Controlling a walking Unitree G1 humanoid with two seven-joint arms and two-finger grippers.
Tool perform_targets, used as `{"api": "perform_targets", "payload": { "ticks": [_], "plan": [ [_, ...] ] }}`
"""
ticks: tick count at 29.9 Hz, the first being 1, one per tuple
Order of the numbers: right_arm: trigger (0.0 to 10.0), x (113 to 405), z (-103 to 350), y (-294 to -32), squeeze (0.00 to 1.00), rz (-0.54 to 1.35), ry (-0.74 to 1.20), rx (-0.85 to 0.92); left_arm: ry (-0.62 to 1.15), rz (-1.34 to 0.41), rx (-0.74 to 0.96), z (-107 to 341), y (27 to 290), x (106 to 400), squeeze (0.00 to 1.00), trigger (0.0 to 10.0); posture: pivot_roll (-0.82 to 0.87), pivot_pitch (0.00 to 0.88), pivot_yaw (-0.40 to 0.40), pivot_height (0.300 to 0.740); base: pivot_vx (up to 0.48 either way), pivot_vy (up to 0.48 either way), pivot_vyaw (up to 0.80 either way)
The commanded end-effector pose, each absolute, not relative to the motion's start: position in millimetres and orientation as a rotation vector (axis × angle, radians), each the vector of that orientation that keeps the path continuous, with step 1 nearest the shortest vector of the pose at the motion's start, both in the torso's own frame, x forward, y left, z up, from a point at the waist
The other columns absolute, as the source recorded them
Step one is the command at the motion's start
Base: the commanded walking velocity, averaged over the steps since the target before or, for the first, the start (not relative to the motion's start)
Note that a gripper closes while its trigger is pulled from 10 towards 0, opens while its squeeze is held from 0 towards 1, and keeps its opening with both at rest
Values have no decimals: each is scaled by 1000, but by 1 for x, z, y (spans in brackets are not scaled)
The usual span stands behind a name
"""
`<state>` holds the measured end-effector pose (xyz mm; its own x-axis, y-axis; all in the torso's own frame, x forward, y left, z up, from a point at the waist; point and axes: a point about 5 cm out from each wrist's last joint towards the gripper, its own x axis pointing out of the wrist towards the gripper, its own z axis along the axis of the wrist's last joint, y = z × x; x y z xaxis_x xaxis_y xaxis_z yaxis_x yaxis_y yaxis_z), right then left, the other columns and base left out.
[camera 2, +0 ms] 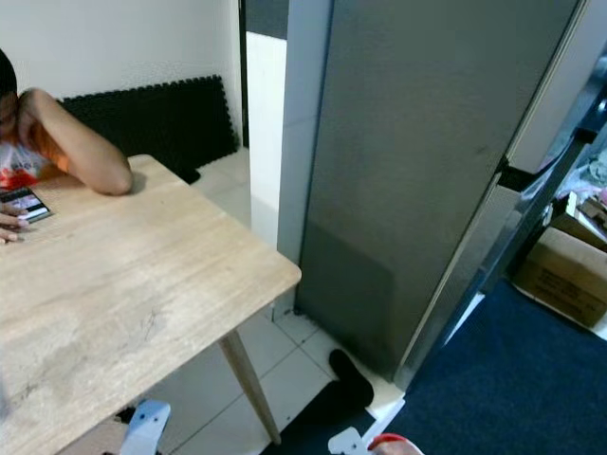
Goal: Restocking fridge
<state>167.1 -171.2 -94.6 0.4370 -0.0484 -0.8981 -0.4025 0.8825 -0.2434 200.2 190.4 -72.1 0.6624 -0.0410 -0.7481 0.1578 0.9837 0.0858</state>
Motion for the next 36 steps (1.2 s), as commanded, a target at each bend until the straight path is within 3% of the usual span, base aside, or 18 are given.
{"api": "perform_targets", "payload": {
  "ticks": [1, 36],
  "plan": [
    [10000, 172, -92, -172, 0, 224, 1081, -471, 850, -101, 147, -72, 198, 199, 0, 10000, 30, 0, -27, 740, 0, 0, 0],
    [10000, 174, -91, -175, 0, 234, 1087, -493, 837, -114, 98, -71, 184, 204, 0, 10000, 23, 0, -36, 740, 0, -308, 0]
  ]
}}
